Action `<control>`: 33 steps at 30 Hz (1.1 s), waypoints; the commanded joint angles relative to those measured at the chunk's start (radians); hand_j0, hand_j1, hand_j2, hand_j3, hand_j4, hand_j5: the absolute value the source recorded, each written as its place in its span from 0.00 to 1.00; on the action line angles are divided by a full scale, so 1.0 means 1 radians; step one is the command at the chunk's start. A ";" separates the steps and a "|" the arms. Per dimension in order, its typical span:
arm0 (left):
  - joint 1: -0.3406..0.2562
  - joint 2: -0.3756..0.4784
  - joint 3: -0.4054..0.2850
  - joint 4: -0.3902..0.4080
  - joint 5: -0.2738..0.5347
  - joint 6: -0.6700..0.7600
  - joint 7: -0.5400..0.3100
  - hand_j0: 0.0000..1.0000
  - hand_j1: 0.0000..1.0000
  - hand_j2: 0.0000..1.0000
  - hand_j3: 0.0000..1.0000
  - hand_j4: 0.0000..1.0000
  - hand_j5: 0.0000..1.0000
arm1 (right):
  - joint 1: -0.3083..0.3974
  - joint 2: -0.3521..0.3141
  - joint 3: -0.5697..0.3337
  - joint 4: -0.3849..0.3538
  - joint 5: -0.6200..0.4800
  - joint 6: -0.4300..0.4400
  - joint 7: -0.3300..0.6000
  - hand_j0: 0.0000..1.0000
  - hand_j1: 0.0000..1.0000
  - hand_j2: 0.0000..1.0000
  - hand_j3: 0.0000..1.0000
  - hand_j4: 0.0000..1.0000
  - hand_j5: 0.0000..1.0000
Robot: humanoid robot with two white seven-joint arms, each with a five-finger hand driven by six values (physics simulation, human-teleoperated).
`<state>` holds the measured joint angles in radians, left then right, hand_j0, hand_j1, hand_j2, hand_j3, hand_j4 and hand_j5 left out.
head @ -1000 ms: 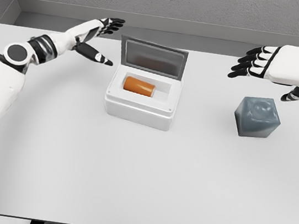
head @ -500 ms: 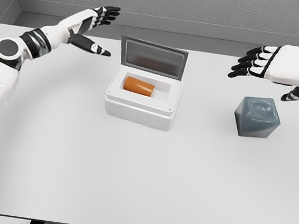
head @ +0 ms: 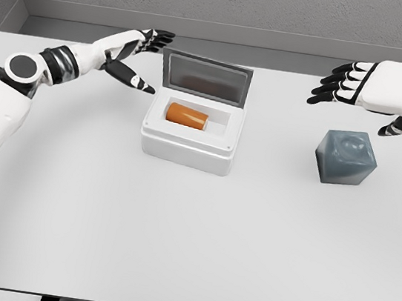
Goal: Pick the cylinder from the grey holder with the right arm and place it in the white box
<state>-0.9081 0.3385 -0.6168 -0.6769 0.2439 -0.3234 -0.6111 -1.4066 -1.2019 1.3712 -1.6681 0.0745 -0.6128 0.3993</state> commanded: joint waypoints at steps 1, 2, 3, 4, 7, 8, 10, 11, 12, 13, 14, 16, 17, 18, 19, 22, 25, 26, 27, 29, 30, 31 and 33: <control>0.000 0.008 -0.011 -0.013 0.008 0.001 0.000 1.00 1.00 1.00 1.00 1.00 1.00 | 0.000 0.001 -0.001 0.001 -0.005 0.002 0.000 1.00 1.00 1.00 1.00 1.00 1.00; 0.000 0.008 -0.011 -0.020 0.008 0.001 0.000 1.00 1.00 1.00 1.00 1.00 1.00 | 0.000 0.002 -0.001 0.001 -0.005 0.002 0.000 1.00 1.00 1.00 1.00 1.00 1.00; 0.002 0.010 -0.011 -0.029 0.008 0.001 0.000 1.00 1.00 1.00 1.00 1.00 1.00 | 0.000 0.002 -0.001 0.001 -0.005 0.002 0.000 1.00 1.00 1.00 1.00 1.00 1.00; 0.002 0.010 -0.012 -0.029 0.008 0.001 0.000 1.00 1.00 1.00 1.00 1.00 1.00 | 0.000 0.002 -0.001 0.001 -0.005 0.002 0.000 1.00 1.00 1.00 1.00 1.00 1.00; 0.002 0.020 -0.038 -0.052 0.009 0.001 0.000 1.00 1.00 1.00 1.00 1.00 1.00 | 0.000 0.001 0.005 0.001 -0.005 0.002 0.001 1.00 1.00 1.00 1.00 1.00 1.00; 0.005 0.023 -0.040 -0.064 0.011 0.001 0.000 1.00 1.00 1.00 1.00 1.00 1.00 | 0.002 0.001 0.006 0.001 -0.005 0.002 0.000 1.00 1.00 1.00 1.00 1.00 1.00; 0.008 0.045 -0.040 -0.093 0.021 0.001 0.000 1.00 1.00 1.00 1.00 1.00 1.00 | 0.002 0.001 0.006 0.001 -0.005 0.002 0.000 1.00 1.00 1.00 1.00 1.00 1.00; 0.011 0.051 -0.040 -0.099 0.026 0.001 0.000 1.00 1.00 1.00 1.00 1.00 1.00 | 0.002 0.001 0.006 0.001 -0.005 0.002 0.001 1.00 1.00 1.00 1.00 1.00 1.00; 0.011 0.051 -0.040 -0.101 0.028 0.001 0.000 1.00 1.00 1.00 1.00 1.00 1.00 | 0.002 -0.001 0.006 0.001 -0.005 0.002 0.001 1.00 1.00 1.00 1.00 1.00 1.00; 0.014 0.060 -0.041 -0.113 0.035 0.001 0.000 1.00 1.00 1.00 1.00 1.00 1.00 | 0.002 -0.001 0.006 0.001 -0.005 0.002 0.001 1.00 1.00 1.00 1.00 1.00 1.00; 0.014 0.069 -0.040 -0.122 0.040 0.001 0.000 1.00 1.00 1.00 1.00 1.00 1.00 | 0.002 -0.001 0.006 0.001 -0.005 0.002 0.001 1.00 1.00 1.00 1.00 1.00 1.00; 0.028 0.077 -0.041 -0.141 0.049 0.001 0.000 1.00 1.00 1.00 1.00 1.00 1.00 | 0.002 -0.002 0.006 0.001 -0.005 0.002 0.001 1.00 1.00 1.00 1.00 1.00 1.00; 0.029 0.088 -0.044 -0.162 0.054 0.001 0.000 1.00 1.00 1.00 1.00 1.00 1.00 | 0.002 -0.002 0.006 0.001 -0.005 0.002 0.000 1.00 1.00 1.00 1.00 1.00 1.00; 0.029 0.097 -0.075 -0.178 0.074 0.001 0.000 1.00 1.00 1.00 1.00 1.00 1.00 | 0.002 -0.002 0.006 0.001 -0.005 0.002 0.000 1.00 1.00 1.00 1.00 1.00 1.00; 0.029 0.102 -0.086 -0.191 0.089 0.003 0.000 1.00 1.00 1.00 1.00 1.00 1.00 | 0.002 -0.002 0.006 0.001 -0.005 0.002 0.001 1.00 1.00 1.00 1.00 1.00 1.00; 0.031 0.105 -0.090 -0.205 0.089 0.003 0.000 1.00 1.00 1.00 1.00 1.00 1.00 | 0.000 -0.001 0.006 0.001 -0.005 0.002 0.001 1.00 1.00 1.00 1.00 1.00 1.00; 0.038 0.108 -0.103 -0.217 0.089 0.003 0.000 1.00 1.00 1.00 1.00 1.00 1.00 | 0.000 0.001 0.006 0.001 -0.005 0.002 0.001 1.00 1.00 1.00 1.00 1.00 1.00; 0.040 0.111 -0.104 -0.224 0.090 0.003 0.000 1.00 1.00 1.00 1.00 1.00 1.00 | 0.000 0.001 0.006 0.001 -0.005 0.002 0.001 1.00 1.00 1.00 1.00 1.00 1.00; 0.043 0.122 -0.104 -0.234 0.092 0.003 0.000 1.00 1.00 1.00 1.00 1.00 1.00 | 0.000 0.001 0.006 0.001 -0.005 0.002 0.001 1.00 1.00 1.00 1.00 1.00 1.00; 0.044 0.132 -0.104 -0.248 0.098 0.001 0.000 1.00 1.00 1.00 1.00 1.00 1.00 | 0.000 0.004 0.006 0.001 -0.005 0.002 0.001 1.00 1.00 1.00 1.00 1.00 1.00; 0.054 0.137 -0.104 -0.259 0.100 0.001 0.000 1.00 1.00 1.00 1.00 1.00 1.00 | 0.000 0.005 0.006 0.002 -0.005 0.002 0.001 1.00 1.00 1.00 1.00 1.00 1.00; 0.054 0.146 -0.106 -0.262 0.110 0.001 0.000 1.00 1.00 1.00 1.00 1.00 1.00 | 0.000 0.005 0.006 0.002 -0.005 0.002 0.001 1.00 1.00 1.00 1.00 1.00 1.00; 0.058 0.171 -0.106 -0.288 0.114 0.001 0.000 1.00 1.00 1.00 1.00 1.00 1.00 | 0.000 0.007 0.008 0.002 -0.005 0.002 0.001 1.00 1.00 1.00 1.00 1.00 1.00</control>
<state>-0.8453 0.4875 -0.7222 -0.9433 0.3461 -0.3229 -0.6111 -1.4067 -1.1963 1.3798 -1.6665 0.0742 -0.6128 0.4008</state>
